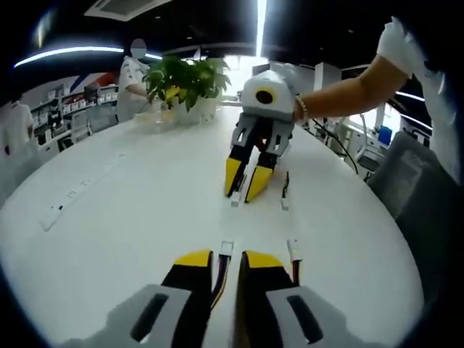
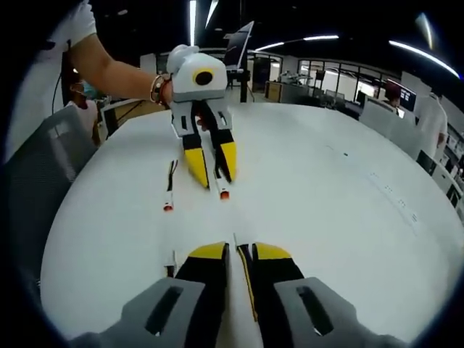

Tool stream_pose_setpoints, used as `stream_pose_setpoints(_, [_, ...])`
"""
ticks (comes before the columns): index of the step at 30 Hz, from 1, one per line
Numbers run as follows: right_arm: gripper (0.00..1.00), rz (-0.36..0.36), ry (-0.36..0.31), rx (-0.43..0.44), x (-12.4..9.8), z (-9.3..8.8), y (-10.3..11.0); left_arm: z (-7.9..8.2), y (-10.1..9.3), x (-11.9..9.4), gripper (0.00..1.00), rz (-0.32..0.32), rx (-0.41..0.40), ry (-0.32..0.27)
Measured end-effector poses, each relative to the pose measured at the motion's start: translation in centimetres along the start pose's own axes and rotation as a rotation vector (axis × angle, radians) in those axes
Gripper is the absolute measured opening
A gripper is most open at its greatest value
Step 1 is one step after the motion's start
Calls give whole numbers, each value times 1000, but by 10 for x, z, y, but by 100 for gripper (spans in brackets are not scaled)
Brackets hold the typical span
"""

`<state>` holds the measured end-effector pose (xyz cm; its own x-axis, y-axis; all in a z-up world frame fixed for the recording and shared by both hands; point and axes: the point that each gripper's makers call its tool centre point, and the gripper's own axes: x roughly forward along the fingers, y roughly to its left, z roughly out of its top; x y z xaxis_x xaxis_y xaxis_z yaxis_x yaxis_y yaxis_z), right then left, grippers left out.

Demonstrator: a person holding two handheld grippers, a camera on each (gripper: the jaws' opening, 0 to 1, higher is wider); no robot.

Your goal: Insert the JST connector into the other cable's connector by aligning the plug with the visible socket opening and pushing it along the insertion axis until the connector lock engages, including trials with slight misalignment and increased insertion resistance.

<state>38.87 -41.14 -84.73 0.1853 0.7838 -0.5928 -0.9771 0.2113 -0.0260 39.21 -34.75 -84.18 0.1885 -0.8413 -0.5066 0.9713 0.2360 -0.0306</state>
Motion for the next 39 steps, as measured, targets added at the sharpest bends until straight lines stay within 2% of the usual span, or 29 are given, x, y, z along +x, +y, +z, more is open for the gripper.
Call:
stream_pose_setpoints(17, [5,-2,-17,-25,0,4,4,1,-2,1,1,12,8,-13])
stream_pose_setpoints(19, [4,-1,-18,-26,-1,4,4,1,-4,1,1,12,-20,-19])
stream_pose_setpoints(30, [4,6,-17,-43,0,3,2,2,-3,2,0,14,19,-19])
stream_pose_setpoints(36, [4,4,6,-85,1,5,3,2,-7,1,0,-2,1,-23])
stream_pose_setpoints(39, [3,10,9,-78,3,5,2,1,-3,1,0,2,8,-16])
